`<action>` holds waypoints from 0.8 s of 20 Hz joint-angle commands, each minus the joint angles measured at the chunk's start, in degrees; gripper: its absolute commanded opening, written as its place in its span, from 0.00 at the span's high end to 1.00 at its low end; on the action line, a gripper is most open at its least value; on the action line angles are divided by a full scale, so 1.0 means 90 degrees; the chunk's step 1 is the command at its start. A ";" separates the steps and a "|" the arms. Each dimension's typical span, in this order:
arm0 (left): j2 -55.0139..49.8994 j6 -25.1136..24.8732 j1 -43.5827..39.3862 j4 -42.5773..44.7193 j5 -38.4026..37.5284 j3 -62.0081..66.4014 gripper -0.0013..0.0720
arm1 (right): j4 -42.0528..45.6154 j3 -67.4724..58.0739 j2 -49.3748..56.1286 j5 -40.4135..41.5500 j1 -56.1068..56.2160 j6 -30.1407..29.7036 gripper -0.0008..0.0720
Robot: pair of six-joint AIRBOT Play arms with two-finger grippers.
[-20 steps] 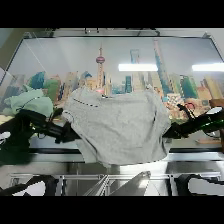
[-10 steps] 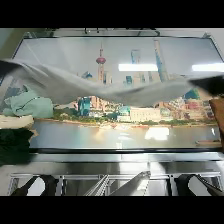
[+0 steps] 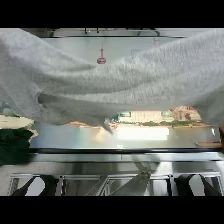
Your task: Fold the shirts.
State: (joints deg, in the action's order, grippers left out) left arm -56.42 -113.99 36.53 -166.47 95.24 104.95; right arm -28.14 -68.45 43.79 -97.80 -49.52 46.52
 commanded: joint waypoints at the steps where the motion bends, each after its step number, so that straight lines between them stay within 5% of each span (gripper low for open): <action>1: -0.0444 0.0240 -0.0262 0.0056 0.0197 0.0442 0.95 | 0.0172 -0.0092 0.0063 -0.0046 -0.0046 0.0342 0.96; 5: -0.0423 0.0255 0.0279 0.0340 0.0510 -0.0097 0.95 | 0.1695 -0.0080 0.0444 0.0049 -0.0046 0.0882 0.96; 9: -0.0381 0.0044 0.0641 0.0804 0.0629 -0.1489 0.95 | 0.4597 0.0024 0.0629 0.1392 -0.0041 0.1537 0.96; 16: -0.2531 -0.0177 -0.1600 0.0889 0.0522 -0.1129 0.96 | 0.4813 0.1768 0.1086 0.1936 -0.0027 0.1188 0.96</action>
State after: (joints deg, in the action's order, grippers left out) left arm -71.57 -114.56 29.39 -159.06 100.60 91.85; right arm 12.71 -58.63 51.90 -83.88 -49.80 59.48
